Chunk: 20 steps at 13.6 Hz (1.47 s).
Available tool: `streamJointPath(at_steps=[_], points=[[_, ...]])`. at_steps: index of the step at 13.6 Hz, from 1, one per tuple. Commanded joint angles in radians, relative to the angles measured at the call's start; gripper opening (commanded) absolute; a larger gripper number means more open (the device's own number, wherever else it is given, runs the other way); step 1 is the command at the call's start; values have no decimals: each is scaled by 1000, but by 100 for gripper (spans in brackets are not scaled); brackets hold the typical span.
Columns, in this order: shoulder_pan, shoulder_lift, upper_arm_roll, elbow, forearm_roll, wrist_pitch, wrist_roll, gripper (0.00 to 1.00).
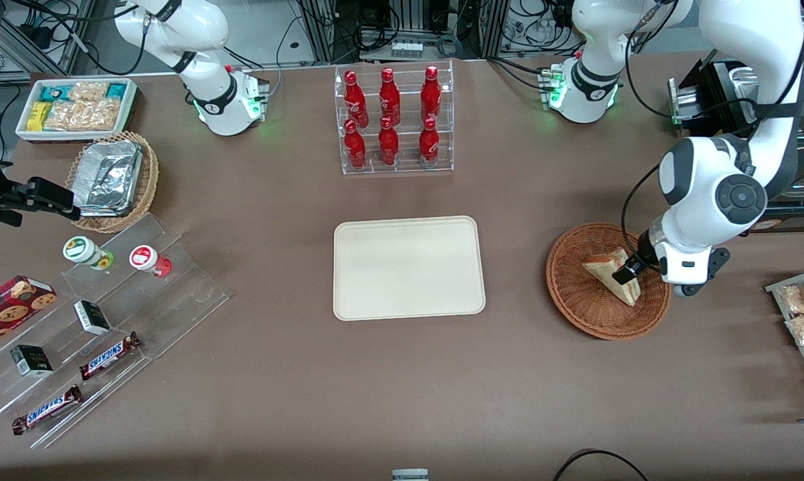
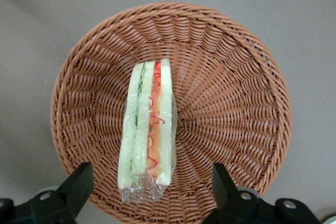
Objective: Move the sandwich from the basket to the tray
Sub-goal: 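Lower the left gripper and close it on the wrapped sandwich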
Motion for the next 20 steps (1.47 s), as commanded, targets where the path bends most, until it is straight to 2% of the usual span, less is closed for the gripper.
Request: streamJointPath(at_steps=[1, 10, 11, 12, 13, 14, 15, 17, 20], points=[[-16, 14, 2, -42, 22, 78, -32, 100], [-16, 74, 2, -74, 22, 138, -42, 100], [-16, 77, 3, -77, 22, 149, -42, 96], [-16, 80, 3, -83, 22, 155, -42, 87], [-16, 83, 3, -83, 22, 155, -42, 71], [-16, 81, 3, -83, 22, 155, -41, 49], [-16, 81, 3, -83, 22, 154, -38, 31], [-16, 81, 3, -83, 37, 152, -36, 1], [-17, 62, 3, -82, 65, 122, -35, 0]])
